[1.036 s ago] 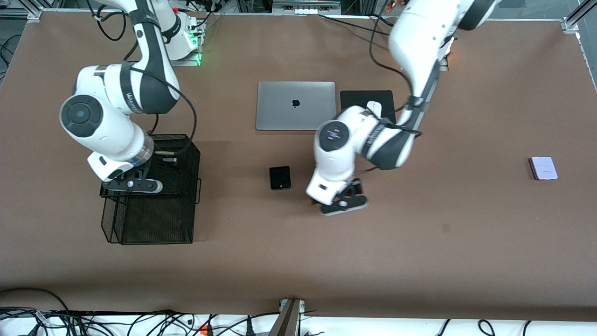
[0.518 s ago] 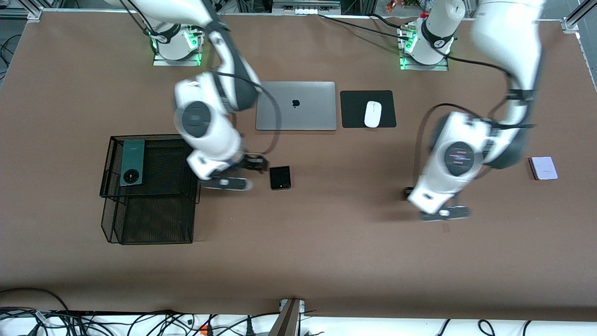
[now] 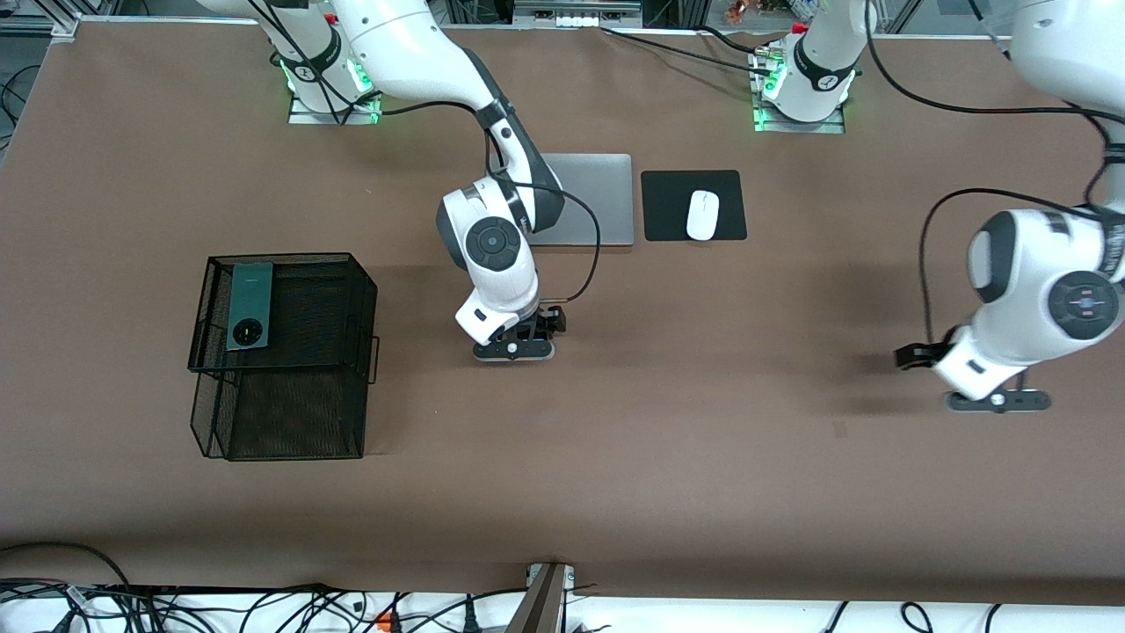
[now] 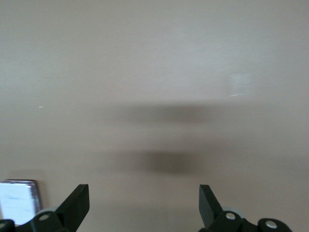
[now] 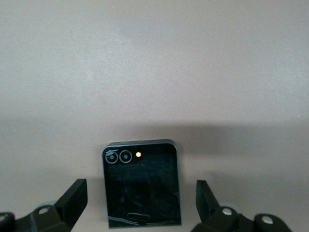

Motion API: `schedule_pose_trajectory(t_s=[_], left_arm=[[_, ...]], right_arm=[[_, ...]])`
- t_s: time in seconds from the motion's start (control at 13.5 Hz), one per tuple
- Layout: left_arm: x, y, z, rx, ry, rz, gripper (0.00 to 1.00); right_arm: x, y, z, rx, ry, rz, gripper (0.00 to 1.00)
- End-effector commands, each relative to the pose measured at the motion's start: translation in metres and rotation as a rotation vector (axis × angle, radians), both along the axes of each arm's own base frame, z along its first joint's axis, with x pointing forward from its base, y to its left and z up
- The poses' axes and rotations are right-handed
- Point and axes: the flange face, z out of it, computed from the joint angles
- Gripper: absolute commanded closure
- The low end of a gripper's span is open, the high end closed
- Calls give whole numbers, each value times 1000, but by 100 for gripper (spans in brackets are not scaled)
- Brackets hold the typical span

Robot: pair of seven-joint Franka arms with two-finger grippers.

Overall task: Place phones with both arms
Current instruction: 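Grasp the flip phone with the right gripper while the left grasps the white phone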

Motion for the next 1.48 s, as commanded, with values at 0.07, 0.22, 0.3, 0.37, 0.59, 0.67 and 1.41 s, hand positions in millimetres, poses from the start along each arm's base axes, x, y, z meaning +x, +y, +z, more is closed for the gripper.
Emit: schedule_pose_trajectory(t_s=[0.07, 0.22, 0.3, 0.37, 0.59, 0.67, 1.41], left_arm=[[-25, 75, 7, -30, 4, -112, 0], [-41, 127, 3, -40, -8, -93, 0], [-49, 147, -3, -61, -43, -43, 0], [-57, 166, -11, -71, -78, -14, 0], [-88, 200, -53, -65, -142, 7, 0], [-98, 207, -63, -62, -154, 17, 0], [-142, 268, -119, -177, -223, 1, 0]], right_arm=[[3, 2, -1, -9, -16, 55, 0], [2, 4, -12, -9, -33, 60, 0], [0, 4, -17, -11, -37, 60, 0], [-1, 4, -21, -12, -35, 61, 0], [-2, 3, -25, -15, -28, 59, 0], [-3, 3, -28, -17, -25, 58, 0], [-13, 9, -51, -30, -27, 80, 0]])
